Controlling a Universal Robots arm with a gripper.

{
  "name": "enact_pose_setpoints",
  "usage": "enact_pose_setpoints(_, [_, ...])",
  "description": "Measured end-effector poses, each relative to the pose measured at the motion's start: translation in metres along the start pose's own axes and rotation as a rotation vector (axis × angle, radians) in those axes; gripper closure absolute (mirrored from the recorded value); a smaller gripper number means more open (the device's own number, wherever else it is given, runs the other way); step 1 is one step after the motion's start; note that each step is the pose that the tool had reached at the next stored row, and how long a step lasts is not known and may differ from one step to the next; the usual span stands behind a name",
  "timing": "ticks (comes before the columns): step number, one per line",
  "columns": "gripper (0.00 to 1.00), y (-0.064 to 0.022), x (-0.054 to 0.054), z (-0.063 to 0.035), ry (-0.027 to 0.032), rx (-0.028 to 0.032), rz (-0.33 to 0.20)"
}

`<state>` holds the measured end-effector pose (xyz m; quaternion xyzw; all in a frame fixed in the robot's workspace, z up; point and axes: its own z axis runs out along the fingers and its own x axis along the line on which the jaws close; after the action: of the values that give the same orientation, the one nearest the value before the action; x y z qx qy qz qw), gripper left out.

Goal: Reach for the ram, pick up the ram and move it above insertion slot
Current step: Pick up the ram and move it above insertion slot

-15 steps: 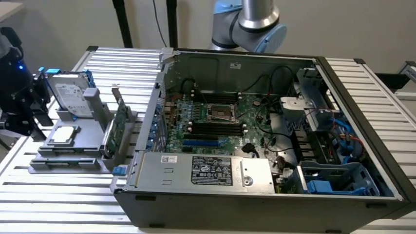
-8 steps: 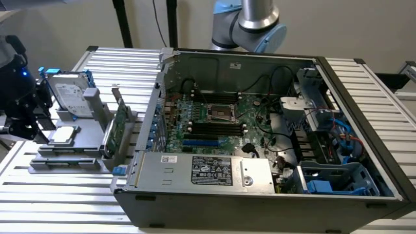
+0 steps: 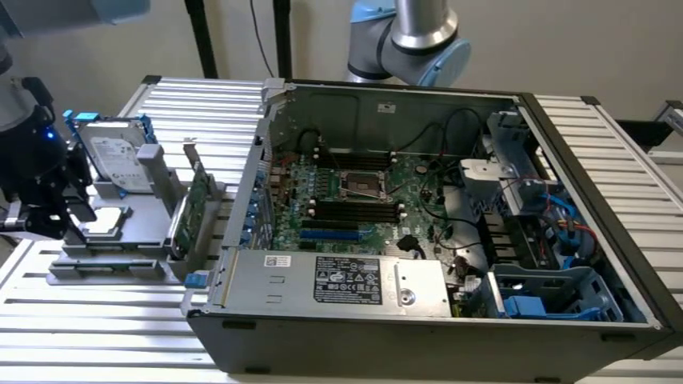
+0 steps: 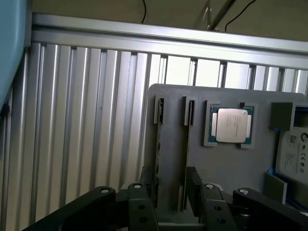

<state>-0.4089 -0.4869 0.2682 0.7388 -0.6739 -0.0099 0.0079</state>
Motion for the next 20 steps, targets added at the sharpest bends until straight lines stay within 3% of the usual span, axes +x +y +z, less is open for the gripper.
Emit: enact_pose_setpoints(20, [0.58, -0.0053, 0.008, 0.0362, -0.0017, 0.0001, -0.004])
